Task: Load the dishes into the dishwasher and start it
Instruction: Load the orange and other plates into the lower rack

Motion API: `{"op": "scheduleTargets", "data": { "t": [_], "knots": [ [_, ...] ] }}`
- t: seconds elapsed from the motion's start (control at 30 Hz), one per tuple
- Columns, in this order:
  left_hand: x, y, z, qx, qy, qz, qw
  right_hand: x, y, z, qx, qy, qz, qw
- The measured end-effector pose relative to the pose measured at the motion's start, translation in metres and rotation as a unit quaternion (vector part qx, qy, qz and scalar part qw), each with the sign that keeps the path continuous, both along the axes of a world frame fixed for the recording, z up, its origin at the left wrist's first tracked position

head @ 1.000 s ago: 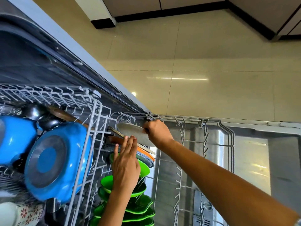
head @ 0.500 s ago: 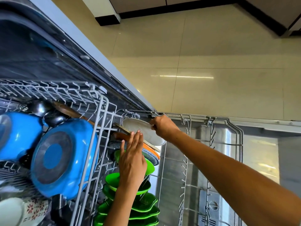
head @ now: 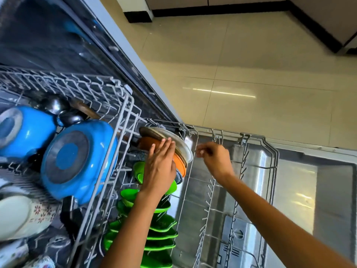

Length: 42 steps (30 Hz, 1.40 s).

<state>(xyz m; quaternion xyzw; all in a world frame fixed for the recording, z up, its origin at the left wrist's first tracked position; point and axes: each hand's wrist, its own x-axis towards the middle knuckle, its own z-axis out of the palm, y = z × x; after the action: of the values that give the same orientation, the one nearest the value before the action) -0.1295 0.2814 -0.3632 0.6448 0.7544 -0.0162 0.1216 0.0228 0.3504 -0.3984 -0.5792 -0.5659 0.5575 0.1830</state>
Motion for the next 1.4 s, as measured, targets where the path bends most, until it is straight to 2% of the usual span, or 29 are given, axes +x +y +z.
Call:
{"op": "scheduleTargets", "data": {
  "t": [0.1, 0.2, 0.37, 0.43, 0.5, 0.57, 0.7, 0.77, 0.87, 0.97, 1.17, 1.33, 1.4],
  "knots": [
    [0.023, -0.023, 0.015, 0.047, -0.015, 0.029, 0.998, 0.025, -0.036, 0.016, 0.044, 0.022, 0.015, 0.999],
    [0.047, -0.057, 0.03, 0.049, -0.014, 0.049, 0.997, 0.053, -0.069, 0.029, 0.075, 0.01, 0.029, 0.997],
    [0.098, -0.141, 0.087, 0.068, -0.013, 0.081, 0.994, 0.091, -0.126, 0.086, 0.193, -0.022, 0.143, 0.971],
    [0.124, -0.184, 0.131, 0.089, -0.003, 0.097, 0.991, 0.104, -0.152, 0.128, 0.245, -0.043, 0.212, 0.945],
    [0.15, -0.237, 0.199, 0.113, 0.022, 0.116, 0.987, 0.119, -0.184, 0.194, 0.303, -0.039, 0.266, 0.914],
    [0.171, -0.284, 0.249, 0.11, 0.021, 0.144, 0.983, 0.135, -0.215, 0.245, 0.355, -0.035, 0.293, 0.887],
    [0.225, -0.411, 0.367, 0.145, 0.071, 0.266, 0.95, 0.171, -0.307, 0.366, 0.407, 0.065, 0.348, 0.842],
    [0.259, -0.481, 0.407, 0.157, 0.095, 0.346, 0.92, 0.181, -0.359, 0.413, 0.435, 0.119, 0.405, 0.795],
    [0.306, -0.567, 0.445, 0.184, 0.12, 0.468, 0.856, 0.184, -0.432, 0.464, 0.442, 0.206, 0.474, 0.734],
    [0.352, -0.64, 0.471, 0.208, 0.149, 0.575, 0.777, 0.177, -0.509, 0.497, 0.441, 0.282, 0.558, 0.644],
    [0.433, -0.757, 0.483, 0.24, 0.212, 0.723, 0.612, 0.157, -0.661, 0.52, 0.402, 0.412, 0.674, 0.462],
    [0.469, -0.854, 0.473, 0.189, 0.261, 0.811, 0.488, 0.145, -0.8, 0.518, 0.364, 0.432, 0.744, 0.356],
    [0.472, -0.895, 0.464, 0.158, 0.261, 0.839, 0.451, 0.139, -0.852, 0.516, 0.356, 0.432, 0.762, 0.326]
  ]
}}
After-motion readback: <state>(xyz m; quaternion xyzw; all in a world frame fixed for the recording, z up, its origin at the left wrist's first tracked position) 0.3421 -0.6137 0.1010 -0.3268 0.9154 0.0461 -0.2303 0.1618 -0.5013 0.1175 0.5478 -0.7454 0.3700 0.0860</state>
